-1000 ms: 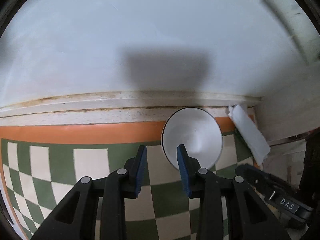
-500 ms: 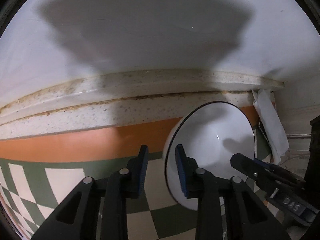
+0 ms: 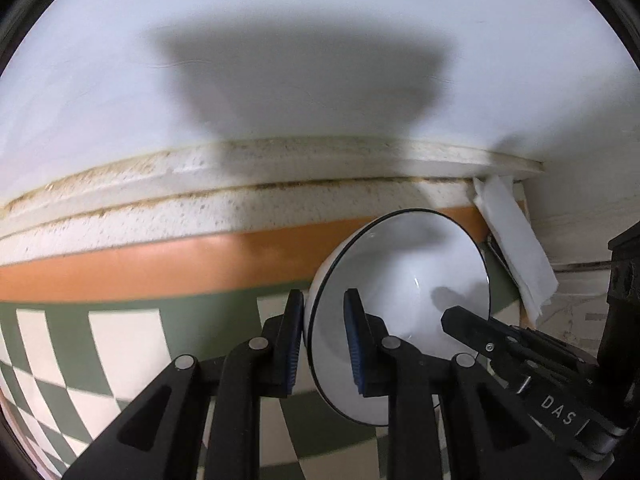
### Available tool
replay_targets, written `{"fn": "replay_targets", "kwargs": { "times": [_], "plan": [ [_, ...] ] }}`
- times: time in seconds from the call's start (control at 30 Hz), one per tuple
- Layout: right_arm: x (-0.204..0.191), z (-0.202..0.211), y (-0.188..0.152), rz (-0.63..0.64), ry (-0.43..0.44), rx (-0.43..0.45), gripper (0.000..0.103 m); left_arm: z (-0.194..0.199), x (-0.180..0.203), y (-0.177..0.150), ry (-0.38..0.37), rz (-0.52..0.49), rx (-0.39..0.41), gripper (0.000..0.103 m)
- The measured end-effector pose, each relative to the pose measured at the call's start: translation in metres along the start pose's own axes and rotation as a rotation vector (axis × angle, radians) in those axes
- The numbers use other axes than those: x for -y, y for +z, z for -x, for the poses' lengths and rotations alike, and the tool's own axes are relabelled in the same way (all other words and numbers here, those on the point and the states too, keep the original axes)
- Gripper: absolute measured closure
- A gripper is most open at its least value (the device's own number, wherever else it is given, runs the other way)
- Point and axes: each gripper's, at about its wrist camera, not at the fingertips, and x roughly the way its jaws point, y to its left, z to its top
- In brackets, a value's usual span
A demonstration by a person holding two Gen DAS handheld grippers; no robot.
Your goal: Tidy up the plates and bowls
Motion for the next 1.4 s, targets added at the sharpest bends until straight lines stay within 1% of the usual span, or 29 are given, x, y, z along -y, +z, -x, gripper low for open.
{"fn": "replay_targets", "kwargs": {
  "times": [0.17,0.3,0.43,0.57,0.73,0.9,1.03,1.13,1.4],
  "plan": [
    [-0.012,0.030,-0.025,0.025,0.001,0.025,0.090,0.034,0.011,-0.031,-0.006,-0.025,0.026,0.085],
    [-0.019,0.058,-0.056,0.043,0.007,0.047,0.090,0.063,0.017,-0.061,-0.005,-0.049,0.049,0.085],
    [-0.027,0.085,-0.094,0.054,0.014,0.071,0.090,0.094,0.017,-0.093,-0.008,-0.087,0.067,0.085],
    [-0.033,0.110,-0.136,0.055,0.022,0.100,0.090,0.121,0.024,-0.133,-0.013,-0.125,0.084,0.085],
    [-0.033,0.136,-0.187,0.043,0.035,0.125,0.090,0.135,0.032,-0.174,-0.025,-0.149,0.084,0.085],
    [-0.031,0.146,-0.235,0.027,0.035,0.129,0.090,0.133,0.032,-0.211,-0.027,-0.160,0.062,0.085],
    [-0.030,0.141,-0.269,0.029,0.025,0.107,0.089,0.126,0.025,-0.232,-0.025,-0.153,0.038,0.085],
    [-0.025,0.127,-0.286,0.019,0.028,0.068,0.089,0.118,0.019,-0.244,-0.017,-0.142,0.016,0.085],
    [-0.016,0.091,-0.307,0.004,0.022,-0.006,0.089,0.089,0.010,-0.261,0.029,-0.139,-0.039,0.085]
  ]
}}
